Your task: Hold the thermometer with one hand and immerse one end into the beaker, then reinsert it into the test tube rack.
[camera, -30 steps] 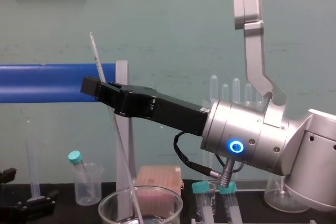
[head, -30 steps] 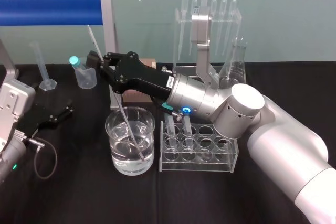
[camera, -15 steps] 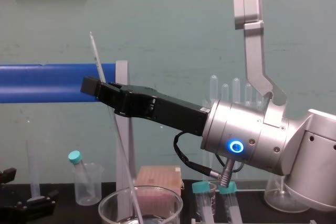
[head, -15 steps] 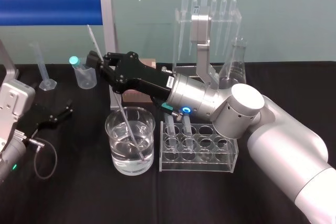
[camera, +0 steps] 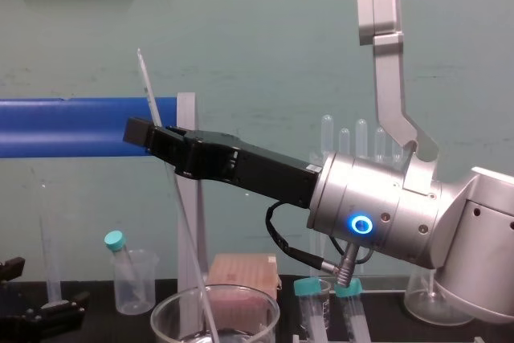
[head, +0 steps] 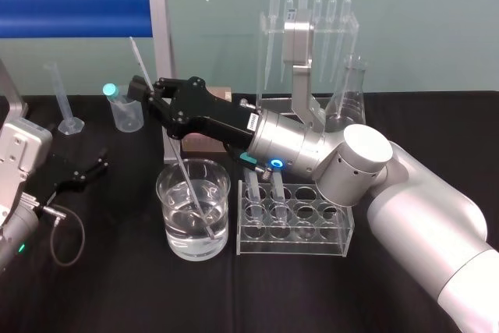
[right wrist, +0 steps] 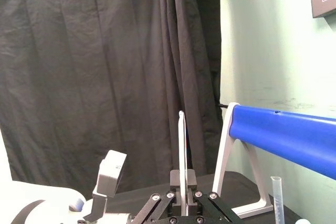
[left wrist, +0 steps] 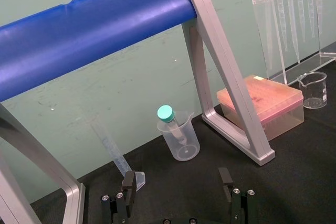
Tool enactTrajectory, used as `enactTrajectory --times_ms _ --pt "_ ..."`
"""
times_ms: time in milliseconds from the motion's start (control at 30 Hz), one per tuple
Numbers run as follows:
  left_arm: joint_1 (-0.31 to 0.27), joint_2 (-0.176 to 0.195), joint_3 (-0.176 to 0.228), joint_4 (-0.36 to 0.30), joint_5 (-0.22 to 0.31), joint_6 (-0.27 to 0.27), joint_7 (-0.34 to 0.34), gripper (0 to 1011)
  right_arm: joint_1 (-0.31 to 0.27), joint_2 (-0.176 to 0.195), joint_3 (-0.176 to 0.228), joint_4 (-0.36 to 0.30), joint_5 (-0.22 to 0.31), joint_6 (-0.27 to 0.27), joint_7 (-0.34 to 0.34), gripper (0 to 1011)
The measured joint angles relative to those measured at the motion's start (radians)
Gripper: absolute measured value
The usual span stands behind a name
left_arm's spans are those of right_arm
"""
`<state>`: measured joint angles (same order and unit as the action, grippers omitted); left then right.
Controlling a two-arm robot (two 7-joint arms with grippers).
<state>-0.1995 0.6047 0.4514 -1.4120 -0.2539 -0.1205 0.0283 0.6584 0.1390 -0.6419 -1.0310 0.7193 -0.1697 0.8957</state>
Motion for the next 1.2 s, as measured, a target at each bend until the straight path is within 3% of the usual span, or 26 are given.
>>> enactTrajectory --times_ms 1200 --pt "0.0 0.0 0.0 0.0 0.0 0.0 0.0 1008 0.0 0.0 0.0 0.0 0.0 0.0 0.0 56"
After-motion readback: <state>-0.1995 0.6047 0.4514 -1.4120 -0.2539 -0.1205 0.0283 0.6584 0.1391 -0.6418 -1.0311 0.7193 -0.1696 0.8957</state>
